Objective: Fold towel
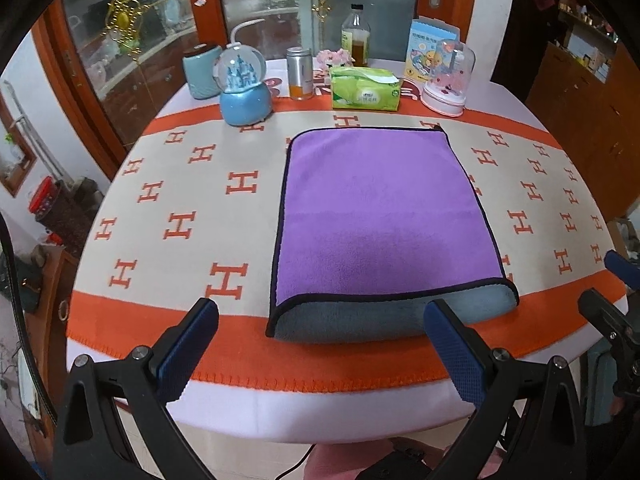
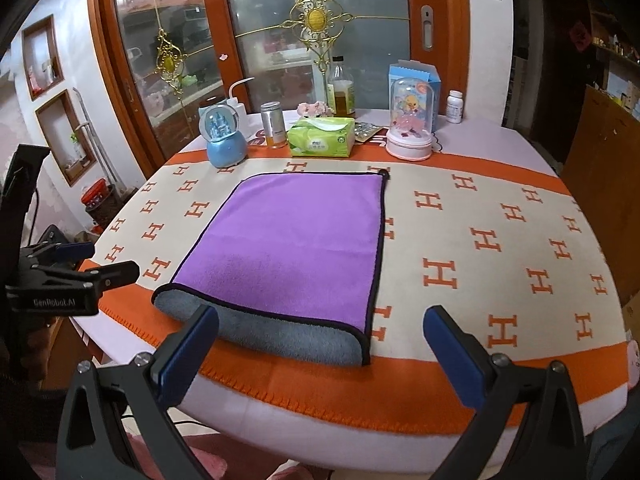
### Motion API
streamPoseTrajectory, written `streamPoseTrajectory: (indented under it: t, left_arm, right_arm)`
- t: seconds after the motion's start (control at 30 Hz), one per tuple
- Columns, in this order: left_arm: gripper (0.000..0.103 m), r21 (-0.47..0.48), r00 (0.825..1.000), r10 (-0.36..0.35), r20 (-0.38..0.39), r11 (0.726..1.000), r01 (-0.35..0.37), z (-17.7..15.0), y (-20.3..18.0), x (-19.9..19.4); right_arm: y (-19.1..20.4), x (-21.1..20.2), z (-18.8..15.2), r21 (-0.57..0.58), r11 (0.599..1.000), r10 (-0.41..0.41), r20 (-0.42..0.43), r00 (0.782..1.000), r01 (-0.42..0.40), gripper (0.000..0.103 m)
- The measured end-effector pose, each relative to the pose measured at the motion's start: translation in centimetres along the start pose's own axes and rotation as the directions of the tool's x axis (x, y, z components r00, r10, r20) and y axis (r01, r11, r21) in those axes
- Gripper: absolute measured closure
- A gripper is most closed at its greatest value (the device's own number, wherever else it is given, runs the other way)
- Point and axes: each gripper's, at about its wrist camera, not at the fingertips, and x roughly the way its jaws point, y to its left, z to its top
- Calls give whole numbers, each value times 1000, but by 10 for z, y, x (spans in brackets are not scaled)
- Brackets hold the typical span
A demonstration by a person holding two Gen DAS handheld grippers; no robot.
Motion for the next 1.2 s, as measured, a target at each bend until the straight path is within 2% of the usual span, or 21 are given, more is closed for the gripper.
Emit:
streamPoseTrajectory:
  t: [0.17,0.33,0.6,0.9,1.2]
  left_arm:
    - [1,51,1000,-20,-4,999,20,4,9,14]
    - [1,84,999,-31,-30,996,33,3,16,30]
    - [1,59,992,-35,-121,997,42,2,32,68]
    - [2,20,970,-67,-233,997,73,1,46,109]
    - [9,-3,951,-99,-293,995,103,-1,50,130]
  right_arm:
    - [-6,14,-6,-8,999,32,8,999,-32,1]
    - [-12,32,-13,-6,999,40,-26,999,-40,1]
    - [-21,64,-26,50,998,45,-117,992,-40,9]
    - [-27,90,-33,100,995,47,-190,981,-28,24]
    - [-35,112,-37,138,990,55,-249,967,-21,40]
